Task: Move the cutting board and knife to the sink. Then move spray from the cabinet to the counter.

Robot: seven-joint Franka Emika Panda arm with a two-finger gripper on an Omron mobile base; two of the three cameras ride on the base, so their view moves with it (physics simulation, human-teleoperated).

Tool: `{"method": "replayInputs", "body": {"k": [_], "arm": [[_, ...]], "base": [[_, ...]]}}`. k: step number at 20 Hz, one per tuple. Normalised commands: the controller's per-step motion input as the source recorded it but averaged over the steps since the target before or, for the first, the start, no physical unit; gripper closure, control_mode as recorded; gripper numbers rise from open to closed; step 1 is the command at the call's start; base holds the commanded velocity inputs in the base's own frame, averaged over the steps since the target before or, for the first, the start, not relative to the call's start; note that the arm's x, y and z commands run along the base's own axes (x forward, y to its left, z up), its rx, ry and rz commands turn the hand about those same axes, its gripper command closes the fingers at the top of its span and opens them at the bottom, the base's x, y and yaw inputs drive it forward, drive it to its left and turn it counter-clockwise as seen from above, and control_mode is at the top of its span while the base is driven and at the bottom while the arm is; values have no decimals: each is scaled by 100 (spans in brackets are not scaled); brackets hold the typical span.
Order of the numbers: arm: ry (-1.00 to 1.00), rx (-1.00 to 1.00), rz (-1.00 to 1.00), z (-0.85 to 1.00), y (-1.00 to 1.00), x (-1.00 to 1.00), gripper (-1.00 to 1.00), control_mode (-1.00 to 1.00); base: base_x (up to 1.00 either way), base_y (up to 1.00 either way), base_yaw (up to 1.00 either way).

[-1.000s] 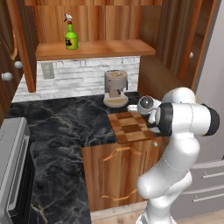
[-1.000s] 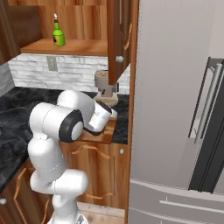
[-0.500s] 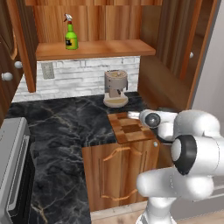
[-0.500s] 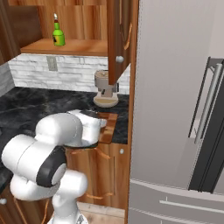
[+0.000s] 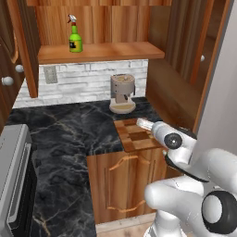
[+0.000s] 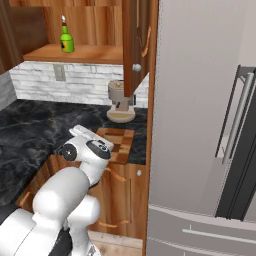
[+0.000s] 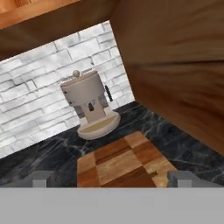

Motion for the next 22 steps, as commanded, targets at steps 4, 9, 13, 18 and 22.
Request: {"method": "replayInputs", "body": {"k": [4,9,13,18,22], "arm": [[0,7,0,100,16,-34,-100,-100],[6,3,0,100,6,-13,-100,-100],[15,5,0,97,8,-45,-100,-100],[15,0,0,77,6,-76,-100,-100],[21,2,0,84,0,-76,-100,-100]], "base": [[0,0,0],[0,0,0],[0,0,0],[0,0,0],[0,0,0]]}}
